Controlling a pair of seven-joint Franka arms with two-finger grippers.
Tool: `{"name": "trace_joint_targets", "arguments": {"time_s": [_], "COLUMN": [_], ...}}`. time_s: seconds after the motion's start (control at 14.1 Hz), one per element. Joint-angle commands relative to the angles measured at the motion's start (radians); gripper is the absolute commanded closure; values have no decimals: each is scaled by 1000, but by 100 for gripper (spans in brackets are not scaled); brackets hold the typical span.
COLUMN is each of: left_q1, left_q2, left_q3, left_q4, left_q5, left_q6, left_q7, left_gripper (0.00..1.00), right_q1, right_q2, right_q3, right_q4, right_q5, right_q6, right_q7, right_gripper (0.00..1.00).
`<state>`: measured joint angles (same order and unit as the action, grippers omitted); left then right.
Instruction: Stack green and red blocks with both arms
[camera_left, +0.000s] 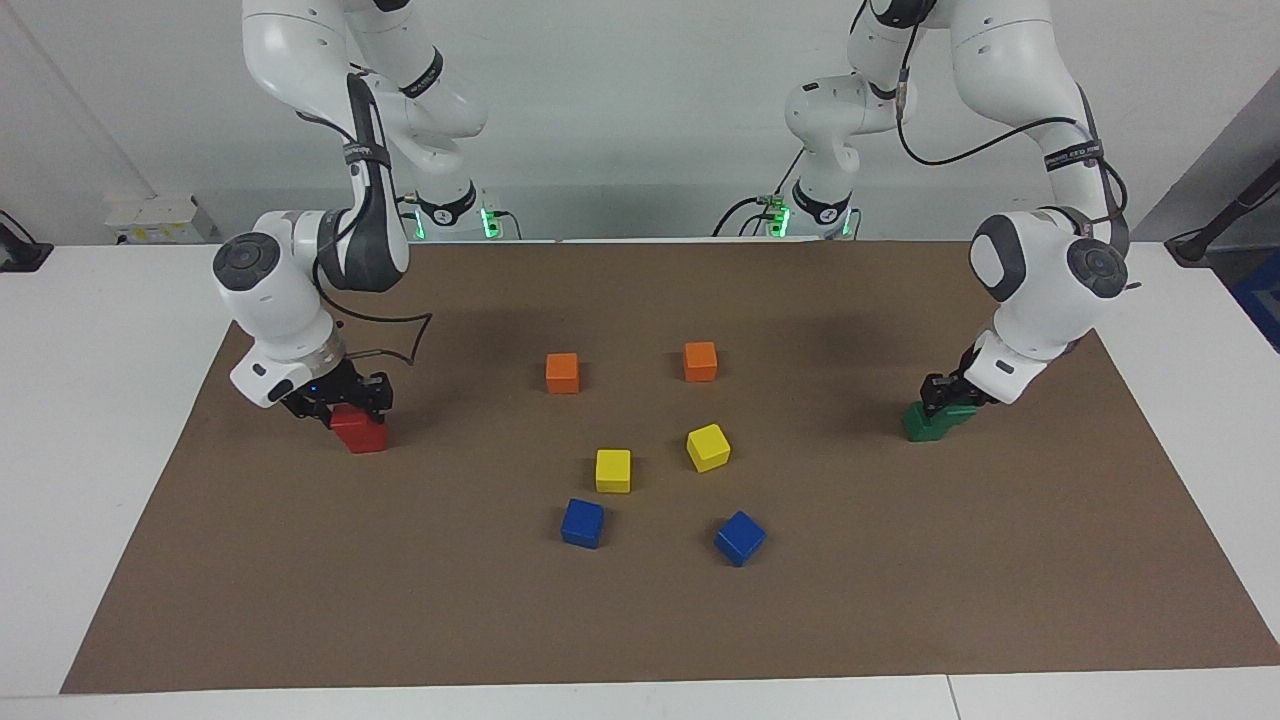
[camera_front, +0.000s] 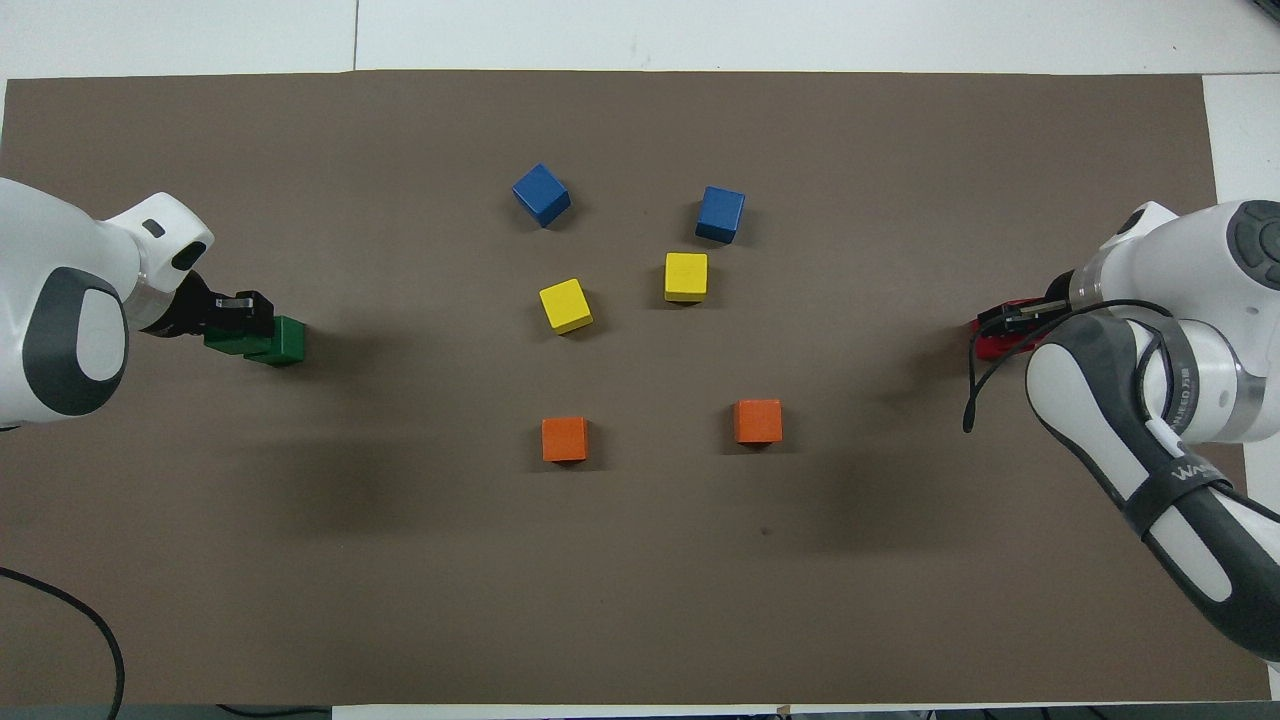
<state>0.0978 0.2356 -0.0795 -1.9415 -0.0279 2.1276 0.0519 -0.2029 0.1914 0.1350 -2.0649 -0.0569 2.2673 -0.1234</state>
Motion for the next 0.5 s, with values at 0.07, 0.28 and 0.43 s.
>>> {"name": "trace_joint_targets", "arguments": {"time_s": [0.07, 0.28, 0.43], "left_q1": [-9, -10, -10], "left_q2": [-39, -38, -38], "left_q3": [3, 3, 3], "left_q4": [-43, -43, -43], "left_q5": [-17, -17, -17], "left_q6": [29, 32, 34], "left_q7": [-11, -9, -4], "left_gripper": [100, 100, 100], "right_q1": [-12, -12, -12], "right_q2": [-12, -10, -7], "right_q3": [9, 9, 9], "right_q4": [-18, -15, -6], "right_q5": [-8, -6, -8], "right_q6": [15, 15, 12], "right_q7": [-22, -22, -22], "right_gripper": [2, 2, 2]}}
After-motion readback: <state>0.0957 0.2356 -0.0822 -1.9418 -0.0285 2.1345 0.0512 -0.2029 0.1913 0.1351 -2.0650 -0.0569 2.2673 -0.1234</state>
